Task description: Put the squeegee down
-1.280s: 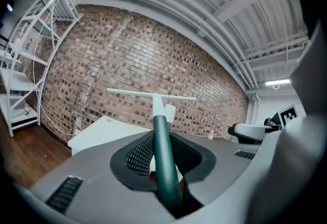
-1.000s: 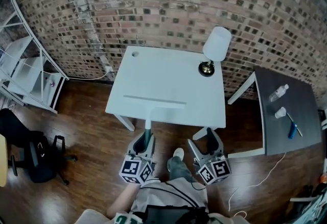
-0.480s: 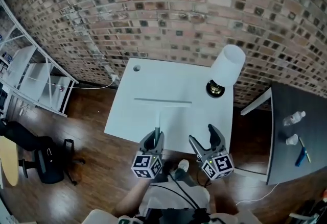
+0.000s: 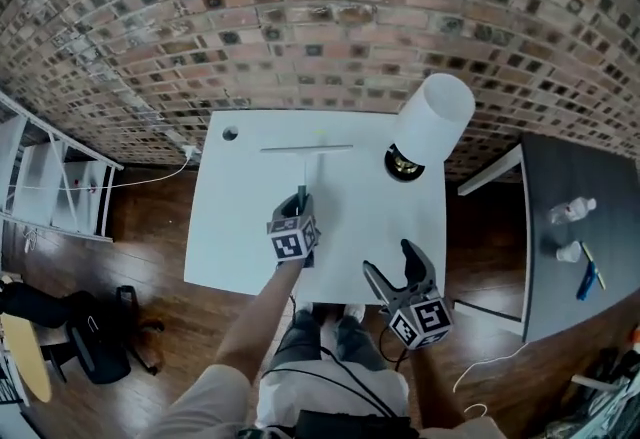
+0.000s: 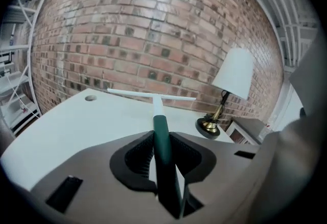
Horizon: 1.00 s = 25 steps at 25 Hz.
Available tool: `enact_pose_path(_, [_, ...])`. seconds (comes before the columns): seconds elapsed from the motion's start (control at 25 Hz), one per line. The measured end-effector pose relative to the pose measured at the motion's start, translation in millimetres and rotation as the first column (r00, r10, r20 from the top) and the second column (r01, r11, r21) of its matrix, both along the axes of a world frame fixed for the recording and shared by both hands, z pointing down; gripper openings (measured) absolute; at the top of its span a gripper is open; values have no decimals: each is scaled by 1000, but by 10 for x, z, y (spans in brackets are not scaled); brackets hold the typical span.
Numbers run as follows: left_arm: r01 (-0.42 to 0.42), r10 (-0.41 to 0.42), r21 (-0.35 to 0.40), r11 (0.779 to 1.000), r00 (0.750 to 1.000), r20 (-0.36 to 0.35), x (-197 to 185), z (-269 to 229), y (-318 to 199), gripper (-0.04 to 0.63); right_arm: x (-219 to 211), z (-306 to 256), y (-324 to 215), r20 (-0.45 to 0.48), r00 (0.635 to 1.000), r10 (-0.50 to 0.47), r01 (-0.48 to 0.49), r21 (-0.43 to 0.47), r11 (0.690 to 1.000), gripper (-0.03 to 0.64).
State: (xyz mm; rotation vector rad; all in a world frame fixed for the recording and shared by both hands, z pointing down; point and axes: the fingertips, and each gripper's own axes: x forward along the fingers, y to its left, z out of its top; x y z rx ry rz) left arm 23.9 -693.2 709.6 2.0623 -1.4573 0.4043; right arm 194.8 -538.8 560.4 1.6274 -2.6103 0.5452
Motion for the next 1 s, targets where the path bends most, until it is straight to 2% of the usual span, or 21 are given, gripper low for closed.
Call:
enact_pose_path(0.12, [24,-21,-76,997,999,43,-20,336,-453,83,79,47,-61,-26,999,27,-27,-8,1000,407])
enact_pose_path(0.24, [59,-50,-89,994,994,97,12,463,-823,81,184,101,-85,-45,997,61,-61,-18,998,407])
enact_pose_path(0.32, [82,-64,-133,988,989,133,15,622,-920,81,238,134,-68,-52,995,85,-87,-28,996,407])
enact_pose_path(0.44, [68,-30,-191,979,981,194,-8,855,-899,83,251,170,28,-52,993,110,-112,-43,993,407])
enact_pose_path(0.52, [35,1,-180,983,980,200,16,866,-917,102,272,185,68,-53,992,116,-119,-48,992,407])
enact_pose_path(0.56, [10,23,-169,986,982,187,54,827,-932,204,291,185,76,-53,991,121,-124,-48,991,407])
enact_pose_path(0.6, [-17,46,-167,986,984,169,90,775,-923,337,309,178,79,-50,991,128,-130,-46,990,407])
enact_pose_path(0.64, [-37,63,-166,985,986,157,100,706,-883,365,322,162,78,-45,990,134,-136,-41,990,407])
enact_pose_path(0.72, [-59,76,-125,990,987,141,44,474,-757,365,323,89,49,-36,989,146,-146,-21,989,407])
enact_pose_path(0.84, [-87,84,29,996,992,92,-86,-19,-519,364,297,-163,-61,-18,986,165,-164,41,986,407])
enact_pose_path(1.0, [-87,85,194,977,996,21,-315,-772,36,364,191,-547,-135,6,988,156,-156,125,980,407])
